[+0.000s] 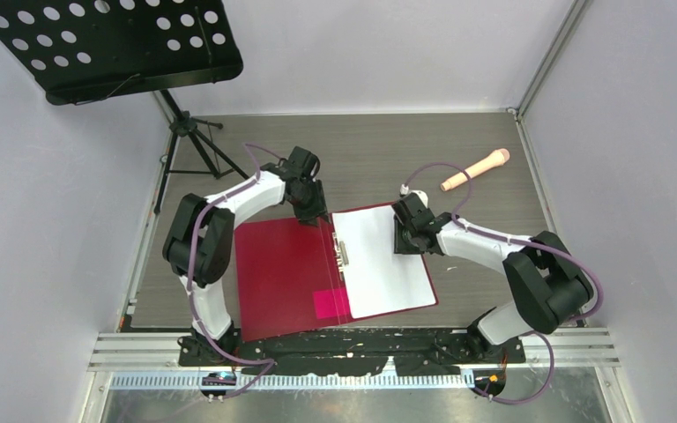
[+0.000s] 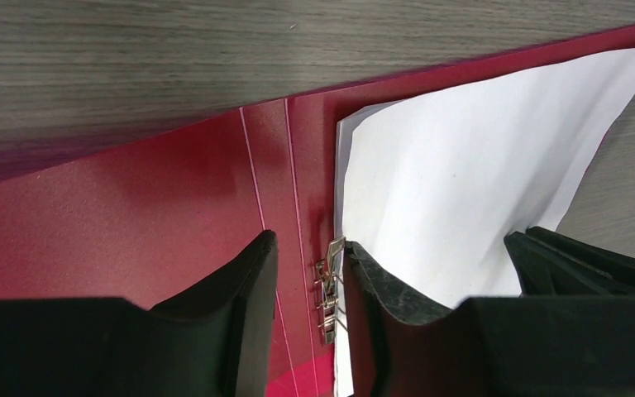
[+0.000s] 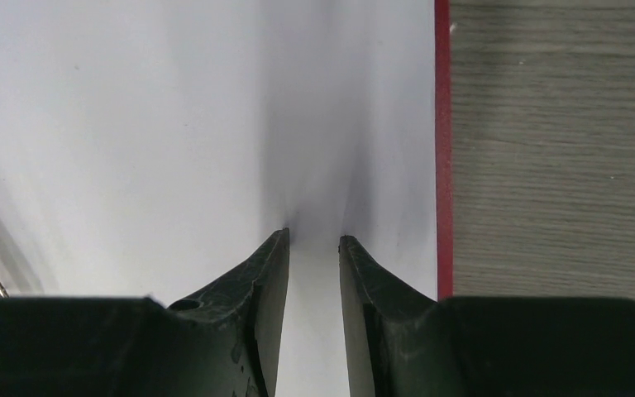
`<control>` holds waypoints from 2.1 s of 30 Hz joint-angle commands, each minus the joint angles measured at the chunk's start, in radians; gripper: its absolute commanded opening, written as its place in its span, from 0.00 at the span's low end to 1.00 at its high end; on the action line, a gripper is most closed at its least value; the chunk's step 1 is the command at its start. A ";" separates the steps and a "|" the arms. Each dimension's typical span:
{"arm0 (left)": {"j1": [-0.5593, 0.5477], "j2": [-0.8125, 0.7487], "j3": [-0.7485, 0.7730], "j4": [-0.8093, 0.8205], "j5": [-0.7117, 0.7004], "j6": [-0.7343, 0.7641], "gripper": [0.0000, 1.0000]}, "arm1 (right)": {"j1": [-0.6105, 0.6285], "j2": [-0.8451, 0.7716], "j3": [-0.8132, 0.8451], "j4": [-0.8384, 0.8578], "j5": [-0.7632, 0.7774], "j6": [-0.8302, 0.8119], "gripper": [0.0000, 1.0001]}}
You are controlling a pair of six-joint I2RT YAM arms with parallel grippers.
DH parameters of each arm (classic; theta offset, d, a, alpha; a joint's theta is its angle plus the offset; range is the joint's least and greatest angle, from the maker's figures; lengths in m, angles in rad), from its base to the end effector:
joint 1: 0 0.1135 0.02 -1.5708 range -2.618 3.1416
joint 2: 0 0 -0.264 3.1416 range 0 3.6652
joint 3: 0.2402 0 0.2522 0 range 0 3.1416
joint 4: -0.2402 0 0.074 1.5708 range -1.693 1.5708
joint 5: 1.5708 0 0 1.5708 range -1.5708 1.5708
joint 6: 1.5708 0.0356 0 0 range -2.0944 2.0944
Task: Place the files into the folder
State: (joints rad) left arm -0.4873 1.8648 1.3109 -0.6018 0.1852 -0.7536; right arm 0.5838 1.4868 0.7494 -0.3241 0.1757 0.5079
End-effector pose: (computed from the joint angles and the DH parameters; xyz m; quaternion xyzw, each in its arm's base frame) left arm 0.3330 -0.1839 0.1886 -0.1105 0.9683 -0.1929 0.1143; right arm 0.2310 0.1451 0.1611 -0.0145 0.9642 0.0577 0.2586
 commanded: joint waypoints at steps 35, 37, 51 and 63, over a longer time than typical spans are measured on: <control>-0.003 0.028 -0.055 0.157 0.189 -0.056 0.00 | -0.002 0.039 0.057 0.036 0.010 -0.017 0.34; -0.006 0.017 -0.058 0.158 0.194 -0.056 0.00 | -0.001 0.042 0.057 0.035 0.009 -0.017 0.34; -0.028 -0.027 -0.080 0.155 0.193 -0.049 0.00 | -0.001 0.067 0.065 0.040 0.008 -0.016 0.33; 0.002 0.097 0.035 0.138 0.165 0.022 0.04 | -0.001 0.086 0.067 0.045 0.001 -0.012 0.33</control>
State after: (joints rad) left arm -0.4976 1.9247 1.2942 -0.4828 0.3355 -0.7731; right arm 0.5838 1.5520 0.7986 -0.2913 0.1730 0.4950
